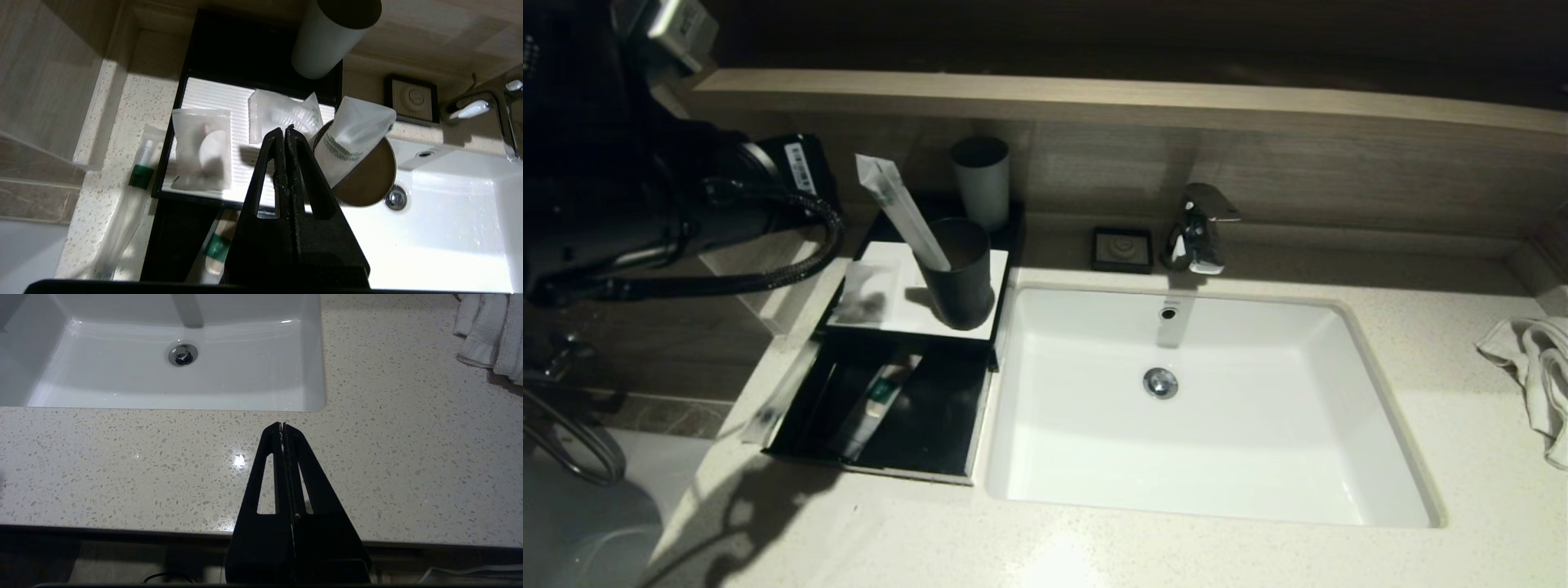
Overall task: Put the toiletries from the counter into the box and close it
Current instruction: Pick up the bathroom toiletry
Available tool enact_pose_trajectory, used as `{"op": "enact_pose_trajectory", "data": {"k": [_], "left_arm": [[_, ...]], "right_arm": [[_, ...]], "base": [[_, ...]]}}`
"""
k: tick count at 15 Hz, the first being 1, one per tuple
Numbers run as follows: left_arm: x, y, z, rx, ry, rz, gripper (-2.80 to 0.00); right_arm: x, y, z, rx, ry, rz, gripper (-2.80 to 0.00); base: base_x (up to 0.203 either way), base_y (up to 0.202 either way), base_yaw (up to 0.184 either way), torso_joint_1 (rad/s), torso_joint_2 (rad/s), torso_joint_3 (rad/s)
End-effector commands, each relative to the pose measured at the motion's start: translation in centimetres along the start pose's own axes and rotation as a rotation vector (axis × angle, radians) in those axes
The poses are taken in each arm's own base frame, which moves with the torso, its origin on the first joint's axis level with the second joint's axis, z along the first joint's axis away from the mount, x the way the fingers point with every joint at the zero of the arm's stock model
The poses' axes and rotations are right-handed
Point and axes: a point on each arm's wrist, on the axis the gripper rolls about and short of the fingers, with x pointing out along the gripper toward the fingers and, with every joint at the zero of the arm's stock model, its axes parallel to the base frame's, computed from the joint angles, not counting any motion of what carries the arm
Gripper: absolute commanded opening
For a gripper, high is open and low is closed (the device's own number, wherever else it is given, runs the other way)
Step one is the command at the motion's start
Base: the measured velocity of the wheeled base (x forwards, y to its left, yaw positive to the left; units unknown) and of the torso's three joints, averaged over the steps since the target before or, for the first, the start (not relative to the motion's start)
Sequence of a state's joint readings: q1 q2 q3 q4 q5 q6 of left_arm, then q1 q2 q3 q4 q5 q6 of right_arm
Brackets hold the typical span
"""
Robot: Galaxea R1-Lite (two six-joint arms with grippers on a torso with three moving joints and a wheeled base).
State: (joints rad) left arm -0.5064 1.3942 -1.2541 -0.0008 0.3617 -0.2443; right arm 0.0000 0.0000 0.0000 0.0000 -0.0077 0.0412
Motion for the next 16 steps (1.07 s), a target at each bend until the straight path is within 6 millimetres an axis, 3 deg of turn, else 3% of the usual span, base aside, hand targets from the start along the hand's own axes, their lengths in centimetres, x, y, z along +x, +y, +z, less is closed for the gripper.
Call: {"op": "enact_pose_trajectory", "data": {"k": [1, 6, 12, 16], "left_arm": [[-1.4, 0.1, 1.6, 0.004, 0.012, -0.002, -2.8], [-3.2, 0.3, 3.0, 0.108, 0.196, -0.019, -2.8], [-0.7, -0.7, 2.6, 0.133, 0.243, -0.03, -2.8], [-0.7, -1.1, 3.4, 0.125, 0.214, -0.043, -2.8]], "right_arm": [[0.0, 0.0, 0.0, 0.0, 0.0, 0.0, -2.8], [0.0, 0.0, 0.0, 0.0, 0.0, 0.0, -2.8], [0.0, 0.0, 0.0, 0.0, 0.0, 0.0, -2.8], [0.0, 0.0, 0.0, 0.0, 0.0, 0.0, -2.8]], "base": [[0.0, 0.0, 0.0, 0.0, 0.0, 0.0], [0.0, 0.0, 0.0, 0.0, 0.0, 0.0], [0.0, 0.0, 0.0, 0.0, 0.0, 0.0], [0.0, 0.0, 0.0, 0.0, 0.0, 0.0]]}}
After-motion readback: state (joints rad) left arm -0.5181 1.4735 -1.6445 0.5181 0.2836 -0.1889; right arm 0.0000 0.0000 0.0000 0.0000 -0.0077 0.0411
